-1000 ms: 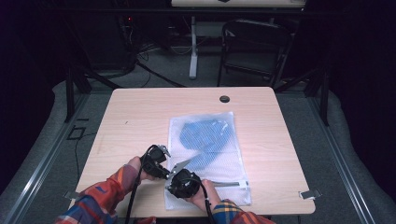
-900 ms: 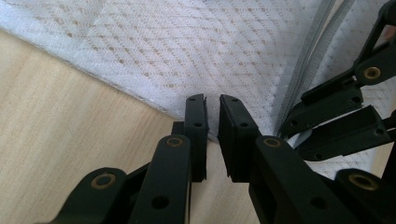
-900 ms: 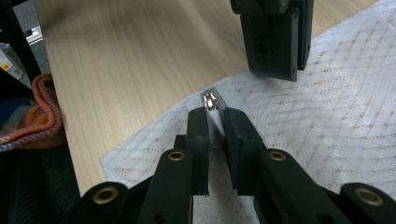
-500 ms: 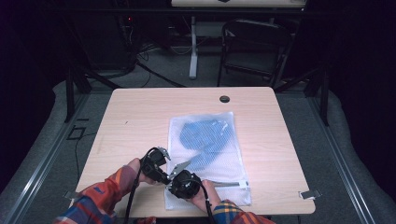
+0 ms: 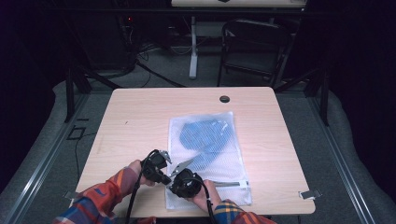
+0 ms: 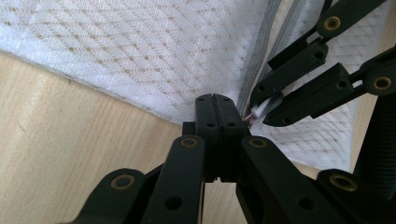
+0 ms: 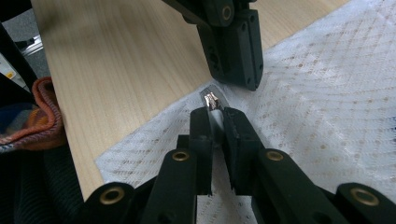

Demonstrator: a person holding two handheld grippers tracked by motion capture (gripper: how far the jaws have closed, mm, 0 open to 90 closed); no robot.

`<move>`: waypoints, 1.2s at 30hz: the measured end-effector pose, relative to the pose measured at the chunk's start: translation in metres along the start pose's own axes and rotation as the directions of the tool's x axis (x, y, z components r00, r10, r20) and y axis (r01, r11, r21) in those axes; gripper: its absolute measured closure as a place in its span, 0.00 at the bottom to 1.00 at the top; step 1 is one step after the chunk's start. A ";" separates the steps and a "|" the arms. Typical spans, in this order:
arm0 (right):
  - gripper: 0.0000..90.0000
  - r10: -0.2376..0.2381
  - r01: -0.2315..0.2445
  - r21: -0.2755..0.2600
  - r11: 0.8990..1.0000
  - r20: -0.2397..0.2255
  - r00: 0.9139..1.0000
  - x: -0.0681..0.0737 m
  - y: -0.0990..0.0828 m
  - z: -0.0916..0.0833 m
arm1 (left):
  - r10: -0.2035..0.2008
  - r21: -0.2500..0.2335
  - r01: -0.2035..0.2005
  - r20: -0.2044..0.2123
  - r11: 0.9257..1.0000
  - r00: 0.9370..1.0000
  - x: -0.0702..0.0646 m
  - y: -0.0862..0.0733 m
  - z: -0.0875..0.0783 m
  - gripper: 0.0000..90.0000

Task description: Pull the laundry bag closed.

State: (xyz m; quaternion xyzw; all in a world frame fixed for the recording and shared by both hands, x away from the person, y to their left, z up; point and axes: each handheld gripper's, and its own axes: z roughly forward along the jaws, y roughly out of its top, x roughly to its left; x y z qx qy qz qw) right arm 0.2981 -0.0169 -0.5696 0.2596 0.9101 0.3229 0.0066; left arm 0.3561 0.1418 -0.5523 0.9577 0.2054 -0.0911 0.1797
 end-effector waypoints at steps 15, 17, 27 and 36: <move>0.96 0.015 -0.015 0.027 1.000 0.000 1.000 -0.003 0.001 -0.006 | 0.010 -0.003 -0.010 -0.001 1.000 1.000 0.000 0.000 0.000 1.00; 0.96 0.016 -0.016 0.032 0.999 -0.007 1.000 -0.003 0.001 -0.004 | 0.001 -0.006 0.000 0.007 1.000 1.000 0.001 -0.001 0.000 1.00; 0.95 0.013 -0.013 0.012 1.000 -0.007 1.000 -0.003 0.001 -0.001 | -0.018 0.008 0.017 0.021 1.000 1.000 0.002 0.001 -0.001 0.94; 0.96 -0.005 0.005 -0.009 1.000 0.015 1.000 0.003 0.002 0.002 | 0.013 0.021 -0.012 -0.025 1.000 1.000 -0.005 0.003 0.001 0.98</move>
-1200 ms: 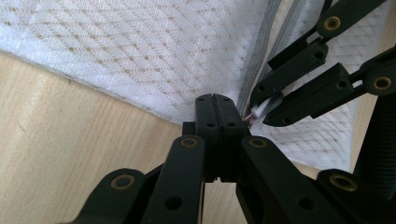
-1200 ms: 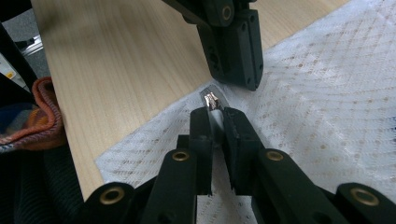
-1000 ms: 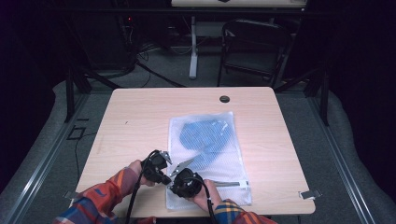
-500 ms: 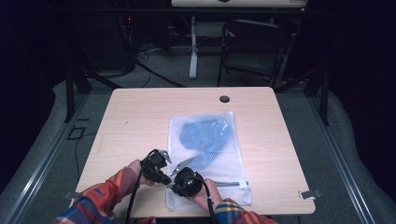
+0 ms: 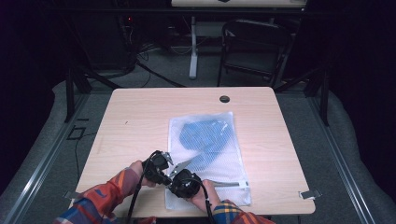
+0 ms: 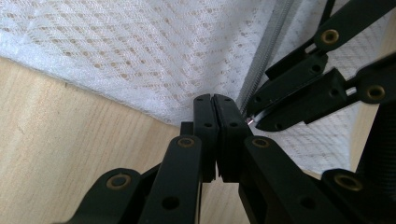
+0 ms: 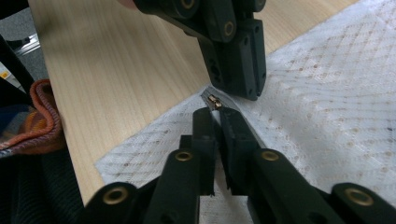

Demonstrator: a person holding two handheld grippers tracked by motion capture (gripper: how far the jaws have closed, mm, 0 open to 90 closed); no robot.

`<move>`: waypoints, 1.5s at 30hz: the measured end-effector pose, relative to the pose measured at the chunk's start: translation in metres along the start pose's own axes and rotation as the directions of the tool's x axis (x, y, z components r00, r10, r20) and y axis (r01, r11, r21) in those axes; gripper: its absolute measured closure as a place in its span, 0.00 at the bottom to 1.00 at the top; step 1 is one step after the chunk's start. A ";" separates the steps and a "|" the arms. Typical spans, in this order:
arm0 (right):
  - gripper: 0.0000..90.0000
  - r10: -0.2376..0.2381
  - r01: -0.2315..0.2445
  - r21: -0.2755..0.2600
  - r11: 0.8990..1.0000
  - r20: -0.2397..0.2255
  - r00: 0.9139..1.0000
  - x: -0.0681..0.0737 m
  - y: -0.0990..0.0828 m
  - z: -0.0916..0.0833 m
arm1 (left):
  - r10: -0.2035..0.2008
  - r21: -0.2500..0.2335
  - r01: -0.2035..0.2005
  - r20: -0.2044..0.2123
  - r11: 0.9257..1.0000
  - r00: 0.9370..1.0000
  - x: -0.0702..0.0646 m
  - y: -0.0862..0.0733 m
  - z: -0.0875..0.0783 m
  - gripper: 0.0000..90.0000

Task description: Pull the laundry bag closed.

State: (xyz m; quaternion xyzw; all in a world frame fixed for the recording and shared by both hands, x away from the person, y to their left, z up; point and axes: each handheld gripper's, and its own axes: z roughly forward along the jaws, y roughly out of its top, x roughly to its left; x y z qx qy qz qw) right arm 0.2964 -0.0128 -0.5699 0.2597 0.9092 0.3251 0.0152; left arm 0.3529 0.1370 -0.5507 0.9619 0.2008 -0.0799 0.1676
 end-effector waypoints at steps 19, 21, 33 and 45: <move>0.97 0.021 -0.021 -0.003 1.000 0.010 1.000 0.000 -0.002 -0.002 | 0.010 0.002 -0.011 0.020 1.000 1.000 -0.005 -0.001 0.001 1.00; 0.97 0.013 -0.013 0.021 1.000 0.009 1.000 -0.001 -0.001 -0.004 | 0.016 0.000 -0.016 0.005 1.000 1.000 -0.007 -0.001 0.002 1.00; 0.97 0.010 -0.011 0.032 0.999 0.016 1.000 -0.004 -0.003 -0.007 | 0.016 -0.012 -0.015 0.017 1.000 1.000 -0.005 -0.002 0.002 1.00; 0.97 -0.020 0.019 0.052 0.998 0.030 0.999 -0.008 -0.004 -0.011 | 0.015 -0.013 -0.014 0.025 1.000 1.000 -0.004 -0.003 0.002 1.00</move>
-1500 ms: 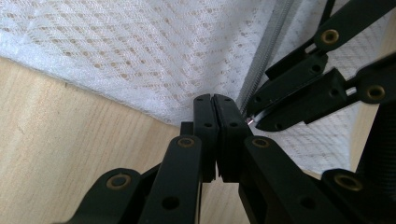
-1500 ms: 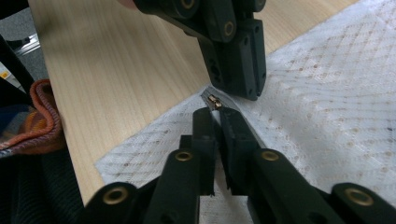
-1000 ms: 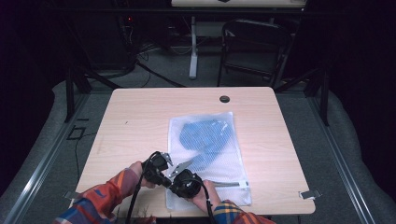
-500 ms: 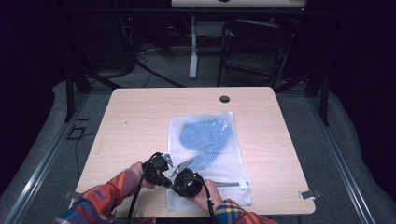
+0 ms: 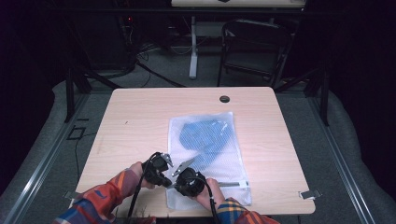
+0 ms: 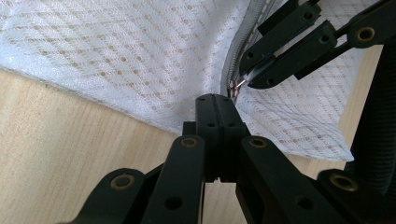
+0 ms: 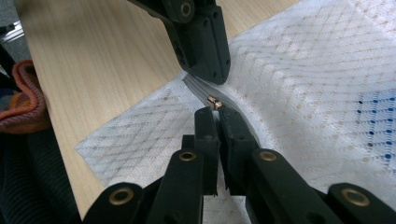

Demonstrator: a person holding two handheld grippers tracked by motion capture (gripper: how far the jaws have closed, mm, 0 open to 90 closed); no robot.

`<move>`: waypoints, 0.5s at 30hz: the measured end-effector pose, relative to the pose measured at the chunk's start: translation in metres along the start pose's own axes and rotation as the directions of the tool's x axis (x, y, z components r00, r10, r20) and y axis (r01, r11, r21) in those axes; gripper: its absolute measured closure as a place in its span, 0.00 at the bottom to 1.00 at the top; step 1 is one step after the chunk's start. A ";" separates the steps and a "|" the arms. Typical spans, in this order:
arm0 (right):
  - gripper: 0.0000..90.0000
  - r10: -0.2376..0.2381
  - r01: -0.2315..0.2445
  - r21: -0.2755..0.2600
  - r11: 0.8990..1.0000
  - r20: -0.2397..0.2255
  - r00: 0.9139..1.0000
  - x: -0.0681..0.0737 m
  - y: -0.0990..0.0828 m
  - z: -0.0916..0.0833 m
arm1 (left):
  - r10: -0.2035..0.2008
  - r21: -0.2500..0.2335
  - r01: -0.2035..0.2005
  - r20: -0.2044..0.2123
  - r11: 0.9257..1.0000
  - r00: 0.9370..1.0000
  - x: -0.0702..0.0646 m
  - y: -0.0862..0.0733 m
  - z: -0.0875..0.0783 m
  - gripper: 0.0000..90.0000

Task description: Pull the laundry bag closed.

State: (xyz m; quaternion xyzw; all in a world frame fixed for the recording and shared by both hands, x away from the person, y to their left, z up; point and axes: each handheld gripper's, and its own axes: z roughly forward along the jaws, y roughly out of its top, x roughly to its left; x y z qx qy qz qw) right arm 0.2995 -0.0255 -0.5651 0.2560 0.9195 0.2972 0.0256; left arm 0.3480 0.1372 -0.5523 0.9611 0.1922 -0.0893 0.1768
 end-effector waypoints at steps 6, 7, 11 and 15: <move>0.97 0.000 0.000 -0.001 1.000 0.007 1.000 -0.001 -0.002 -0.001 | -0.004 0.003 0.004 0.003 1.000 1.000 0.000 0.000 0.000 1.00; 0.97 -0.001 0.001 -0.001 1.000 0.010 1.000 -0.001 -0.002 -0.001 | -0.005 -0.004 0.005 0.004 1.000 1.000 0.000 -0.001 0.000 1.00; 0.97 0.004 -0.004 -0.003 1.000 0.014 1.000 -0.002 -0.003 -0.002 | -0.004 0.004 0.004 0.009 1.000 1.000 0.001 0.000 -0.001 1.00; 0.97 0.004 -0.004 0.007 1.000 0.014 1.000 -0.002 -0.004 -0.003 | -0.004 0.003 0.004 0.012 1.000 1.000 0.001 0.000 -0.001 1.00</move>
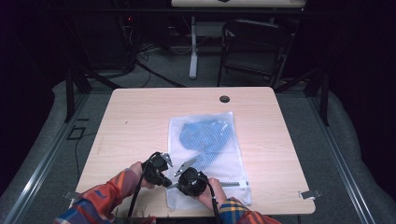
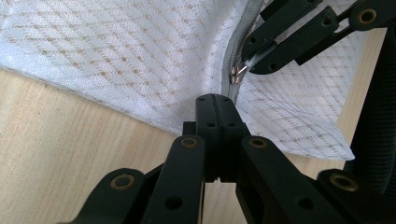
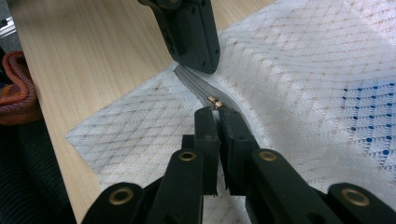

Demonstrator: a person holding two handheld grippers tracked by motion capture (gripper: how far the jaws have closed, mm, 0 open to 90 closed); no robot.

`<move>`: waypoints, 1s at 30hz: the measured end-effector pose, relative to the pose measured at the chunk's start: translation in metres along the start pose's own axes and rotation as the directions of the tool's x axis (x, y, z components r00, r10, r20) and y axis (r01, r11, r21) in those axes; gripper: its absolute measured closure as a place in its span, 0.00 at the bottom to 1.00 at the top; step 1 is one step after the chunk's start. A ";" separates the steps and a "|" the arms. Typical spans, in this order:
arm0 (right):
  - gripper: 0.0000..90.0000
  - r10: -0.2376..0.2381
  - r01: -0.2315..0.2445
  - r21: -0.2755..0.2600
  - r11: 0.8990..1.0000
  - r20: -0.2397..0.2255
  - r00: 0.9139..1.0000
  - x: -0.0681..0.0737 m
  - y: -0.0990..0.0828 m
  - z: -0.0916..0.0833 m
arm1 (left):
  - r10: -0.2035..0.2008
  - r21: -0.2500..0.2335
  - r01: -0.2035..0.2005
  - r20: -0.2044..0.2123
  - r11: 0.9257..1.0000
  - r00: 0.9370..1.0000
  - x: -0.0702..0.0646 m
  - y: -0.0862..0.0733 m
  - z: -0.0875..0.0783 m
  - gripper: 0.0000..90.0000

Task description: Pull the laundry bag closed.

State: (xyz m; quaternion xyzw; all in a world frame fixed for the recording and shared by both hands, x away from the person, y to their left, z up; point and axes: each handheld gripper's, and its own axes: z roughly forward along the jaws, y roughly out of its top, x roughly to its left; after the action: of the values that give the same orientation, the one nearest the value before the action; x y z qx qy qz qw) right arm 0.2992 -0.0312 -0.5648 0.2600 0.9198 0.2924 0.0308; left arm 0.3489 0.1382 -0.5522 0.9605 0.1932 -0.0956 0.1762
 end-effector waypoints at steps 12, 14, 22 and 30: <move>0.97 0.001 -0.001 0.014 1.000 0.006 1.000 -0.003 -0.003 -0.003 | 0.000 0.001 0.000 0.003 1.000 1.000 0.001 0.000 0.000 1.00; 0.97 0.000 0.000 0.013 1.000 0.002 1.000 -0.003 -0.003 -0.003 | -0.001 0.001 0.001 0.006 1.000 1.000 0.001 0.000 0.000 1.00; 0.97 0.015 -0.015 0.013 1.000 -0.001 1.000 -0.004 -0.005 -0.005 | -0.002 -0.002 0.002 0.010 1.000 1.000 0.002 -0.001 0.000 1.00; 0.97 0.005 -0.005 0.025 1.000 -0.005 1.000 -0.004 -0.004 -0.005 | -0.002 -0.003 0.002 0.004 1.000 1.000 0.000 0.000 0.000 1.00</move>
State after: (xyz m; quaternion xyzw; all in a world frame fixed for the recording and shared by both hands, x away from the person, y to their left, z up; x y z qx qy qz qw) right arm 0.3000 -0.0388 -0.5634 0.2619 0.9227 0.2817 0.0248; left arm 0.3489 0.1381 -0.5523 0.9598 0.1939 -0.0974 0.1780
